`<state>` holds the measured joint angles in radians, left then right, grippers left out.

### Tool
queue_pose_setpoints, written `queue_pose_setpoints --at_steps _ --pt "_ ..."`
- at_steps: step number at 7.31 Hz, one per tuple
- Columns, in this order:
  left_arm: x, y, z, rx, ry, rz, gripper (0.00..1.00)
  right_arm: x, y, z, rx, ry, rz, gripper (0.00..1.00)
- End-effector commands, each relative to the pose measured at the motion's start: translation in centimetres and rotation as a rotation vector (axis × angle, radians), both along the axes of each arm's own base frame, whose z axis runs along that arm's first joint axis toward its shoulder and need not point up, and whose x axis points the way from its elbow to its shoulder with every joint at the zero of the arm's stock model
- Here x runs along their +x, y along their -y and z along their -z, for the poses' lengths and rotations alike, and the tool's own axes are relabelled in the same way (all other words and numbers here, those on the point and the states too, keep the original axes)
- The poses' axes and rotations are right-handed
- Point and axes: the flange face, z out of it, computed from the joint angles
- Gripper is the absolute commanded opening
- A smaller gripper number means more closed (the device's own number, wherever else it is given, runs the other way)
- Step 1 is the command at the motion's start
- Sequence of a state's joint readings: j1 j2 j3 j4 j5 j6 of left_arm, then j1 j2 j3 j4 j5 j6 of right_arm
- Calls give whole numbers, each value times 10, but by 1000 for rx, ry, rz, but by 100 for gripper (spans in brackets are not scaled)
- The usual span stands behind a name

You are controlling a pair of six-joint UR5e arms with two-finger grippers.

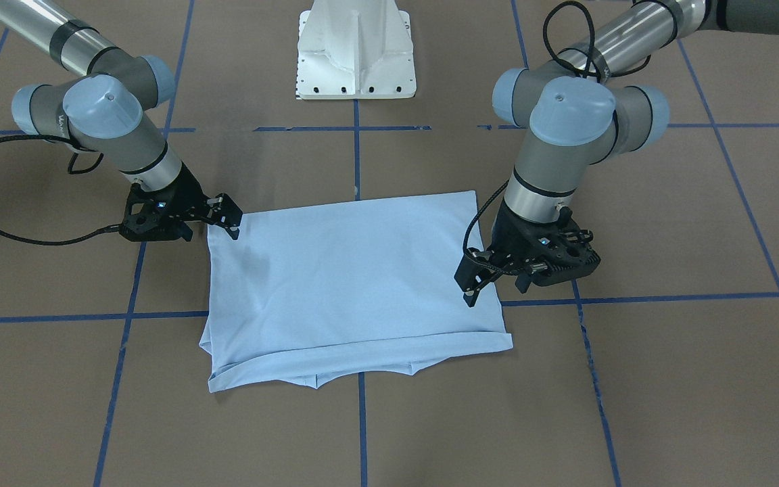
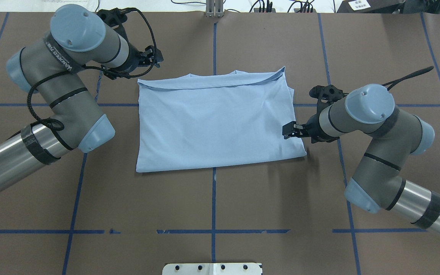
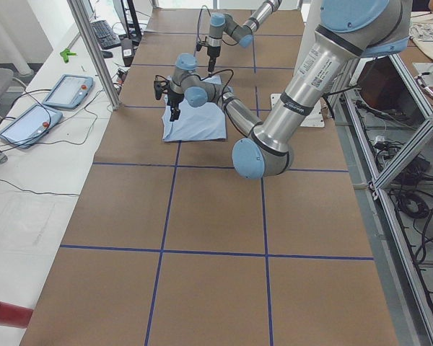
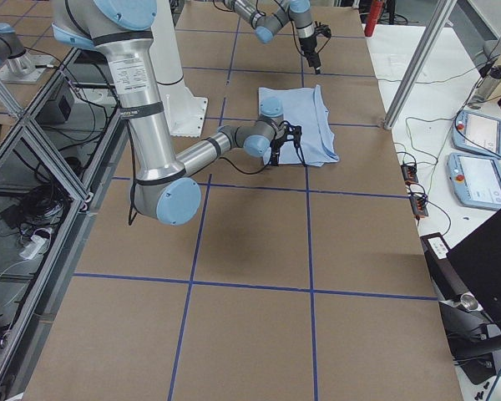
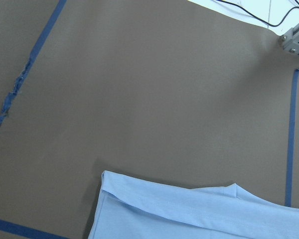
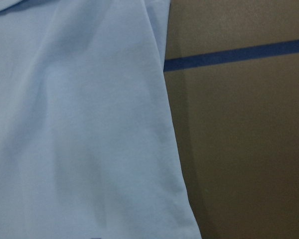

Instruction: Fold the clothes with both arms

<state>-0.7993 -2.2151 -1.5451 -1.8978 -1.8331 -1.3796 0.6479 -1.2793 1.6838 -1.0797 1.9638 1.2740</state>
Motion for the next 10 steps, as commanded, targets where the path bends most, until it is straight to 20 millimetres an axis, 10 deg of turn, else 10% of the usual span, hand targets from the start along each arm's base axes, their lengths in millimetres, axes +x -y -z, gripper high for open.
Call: queue_pose_setpoints --at_steps 1,3,6,8,10 --pt "-1 -1 3 3 -5 -1 100 -9 -10 -2 -11 -13 23 84" --pt "-1 -1 3 3 -5 -1 100 -9 -11 -4 -18 -15 29 57" --pt "-1 -2 3 3 -7 -2 100 -11 -16 -10 -23 -22 40 54" --pt "-2 -3 1 2 -5 -2 100 -11 -19 -7 -33 -8 62 11" --pt "-2 -3 1 2 -5 -2 100 -11 -19 -7 -39 -4 69 0"
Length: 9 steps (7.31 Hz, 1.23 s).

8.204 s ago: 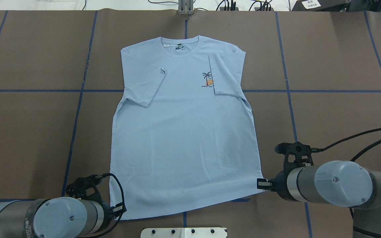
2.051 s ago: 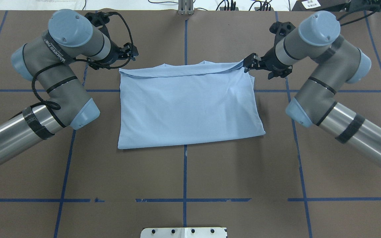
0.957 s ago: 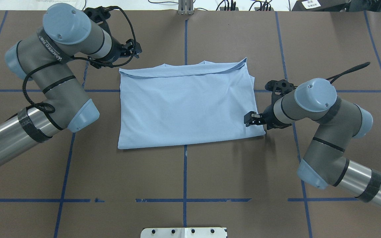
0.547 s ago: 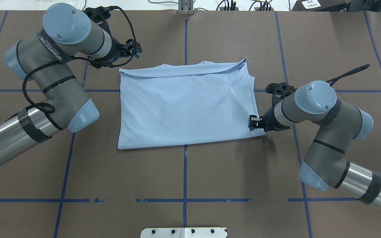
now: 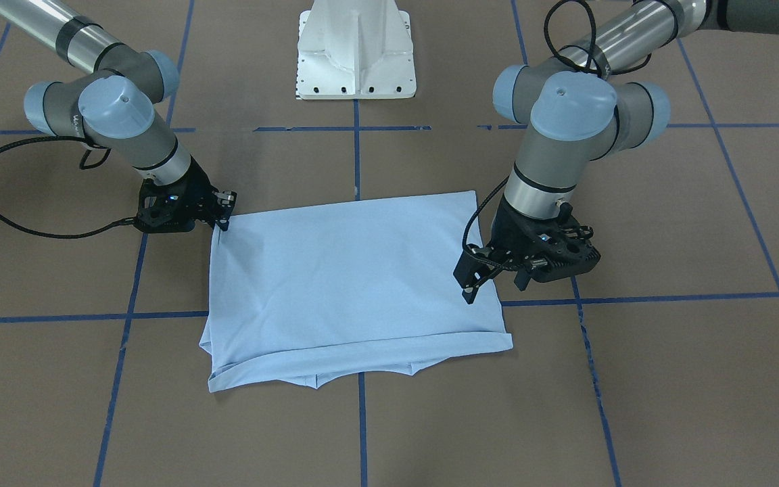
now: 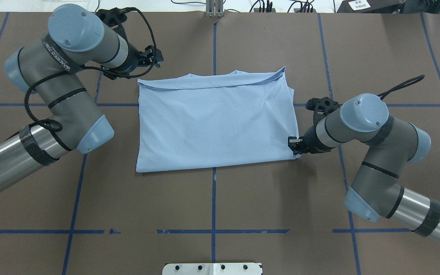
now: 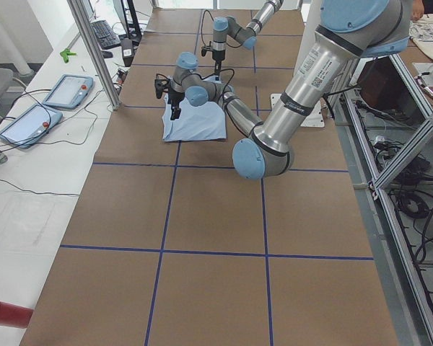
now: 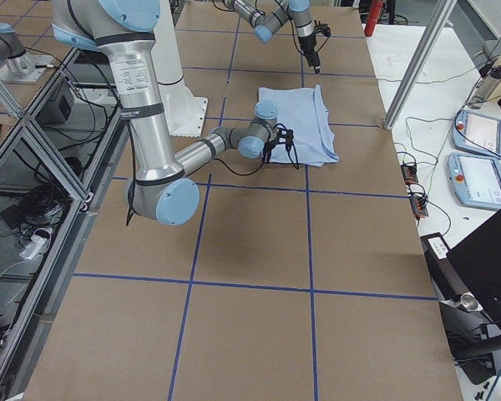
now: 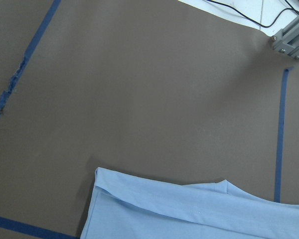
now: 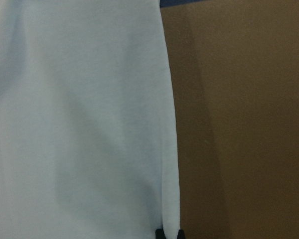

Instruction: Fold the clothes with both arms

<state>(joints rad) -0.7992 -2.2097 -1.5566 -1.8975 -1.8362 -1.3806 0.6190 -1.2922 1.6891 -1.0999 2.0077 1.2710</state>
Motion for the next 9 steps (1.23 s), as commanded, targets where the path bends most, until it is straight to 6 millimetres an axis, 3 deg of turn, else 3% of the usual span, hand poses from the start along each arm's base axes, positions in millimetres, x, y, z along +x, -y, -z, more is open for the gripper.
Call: queue_pose_setpoints --at_steps 1,2,3,4,5,8,9 --pt "1 -1 0 0 0 -2 100 5 -1 4 2 10 1 0" --pt "1 -1 0 0 1 0 100 23 -16 6 10 21 4 0" --pt "0 -2 1 2 -1 0 100 48 -47 11 19 42 27 0" --pt "-1 -3 3 6 -5 2 100 69 -90 17 25 62 75 0" --pt "-2 -6 1 6 -5 1 100 78 -129 15 20 60 137 0" --pt "3 -17 -6 -12 -11 -1 100 52 -251 4 -43 29 382 0" --pt "8 -21 -4 -24 -20 0 100 41 -277 7 -69 29 428 8"
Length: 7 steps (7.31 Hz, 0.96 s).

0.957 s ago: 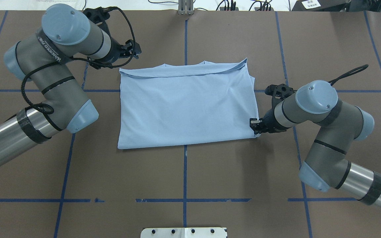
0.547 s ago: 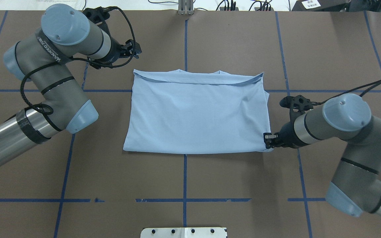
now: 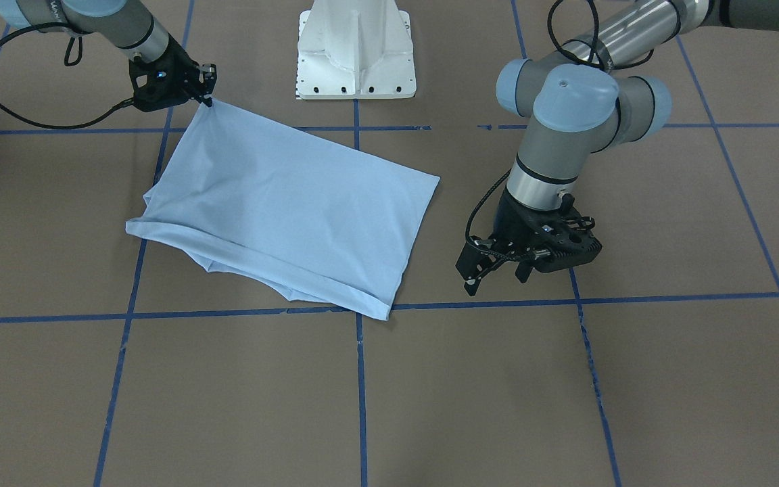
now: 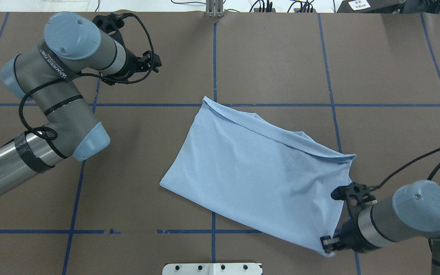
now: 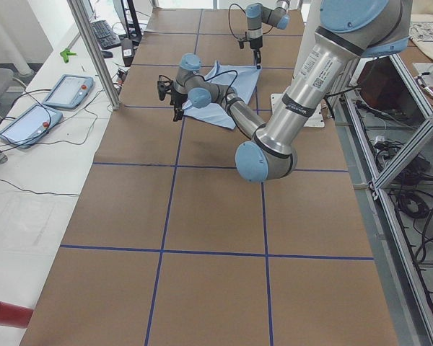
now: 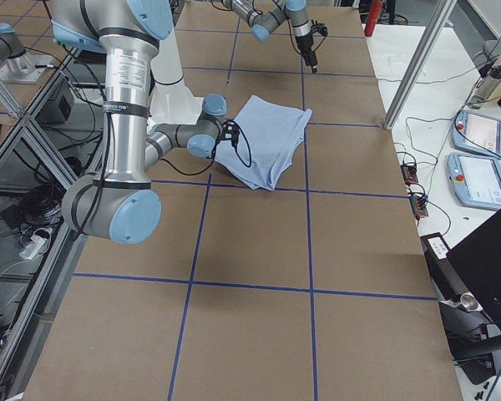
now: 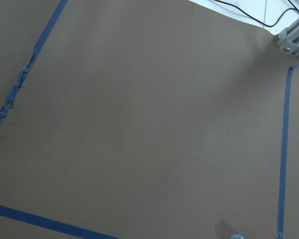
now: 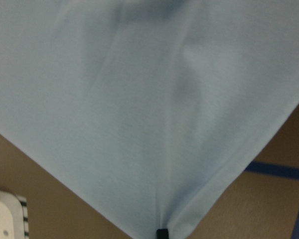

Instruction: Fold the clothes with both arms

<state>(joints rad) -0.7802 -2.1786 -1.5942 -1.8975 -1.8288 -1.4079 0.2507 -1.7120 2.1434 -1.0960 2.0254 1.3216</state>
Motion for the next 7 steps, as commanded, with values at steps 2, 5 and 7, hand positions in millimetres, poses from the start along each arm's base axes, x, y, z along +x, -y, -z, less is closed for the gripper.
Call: queue_pose_setpoints --at_steps 2,5,7 --pt "14 -18 5 -7 -20 -27 100 -12 -51 15 -34 18 95 100" --pt "59 -102 11 -122 -104 -78 100 4 23 45 -8 92 -87 100" --pt "103 -185 3 -363 -137 -57 100 30 79 64 14 133 -225 100"
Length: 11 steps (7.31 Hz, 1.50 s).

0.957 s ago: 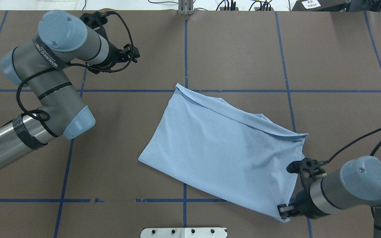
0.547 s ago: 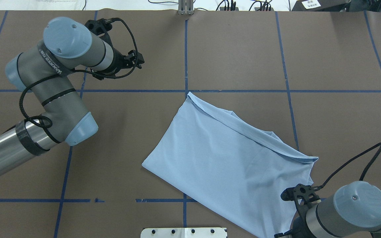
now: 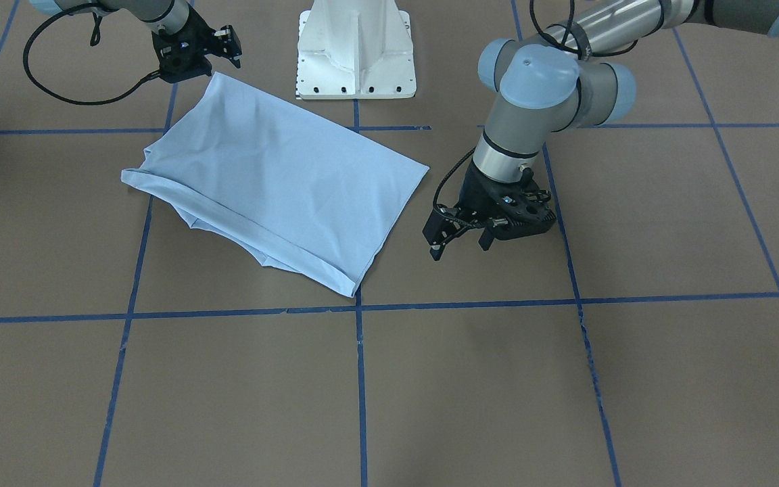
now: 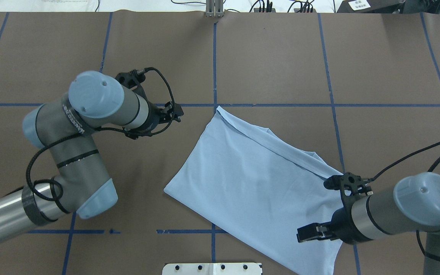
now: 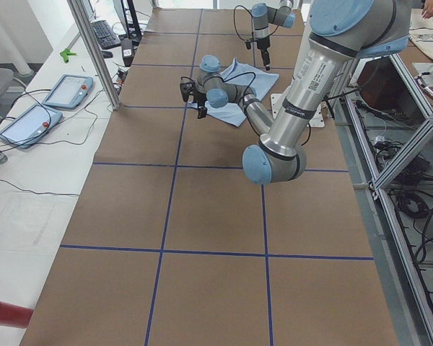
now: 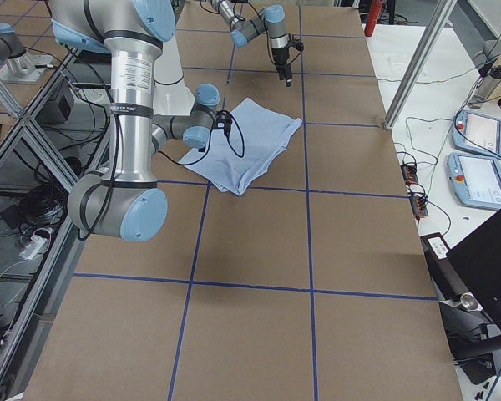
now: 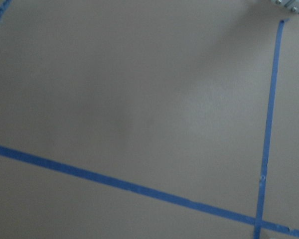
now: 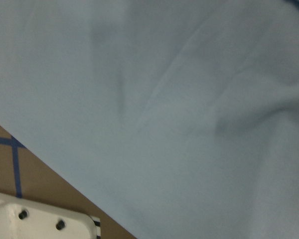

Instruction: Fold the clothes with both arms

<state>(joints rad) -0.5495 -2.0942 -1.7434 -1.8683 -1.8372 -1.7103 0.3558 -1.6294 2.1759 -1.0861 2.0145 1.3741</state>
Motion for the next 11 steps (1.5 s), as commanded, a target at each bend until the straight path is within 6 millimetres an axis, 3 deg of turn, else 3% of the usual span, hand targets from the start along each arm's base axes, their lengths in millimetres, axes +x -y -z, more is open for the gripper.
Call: queue_pose_setpoints --at_steps 1,2,5,6,8,10,11 --pt "47 -90 -5 -240 16 -3 98 24 48 13 15 27 -123 100" --pt "57 -105 -8 -273 34 27 97 24 53 11 19 20 -142 100" --pt "59 -107 -33 -279 85 42 91 14 60 18 28 33 -149 100" --pt "58 -108 -37 -282 90 44 84 14 60 18 28 33 -150 100" --pt "58 -109 -36 -282 87 43 58 16 63 18 29 33 -156 100" --pt "58 -109 -33 -280 82 42 44 18 65 18 29 33 -162 100" --pt "58 -109 -32 -278 80 41 21 18 65 17 28 31 -164 100"
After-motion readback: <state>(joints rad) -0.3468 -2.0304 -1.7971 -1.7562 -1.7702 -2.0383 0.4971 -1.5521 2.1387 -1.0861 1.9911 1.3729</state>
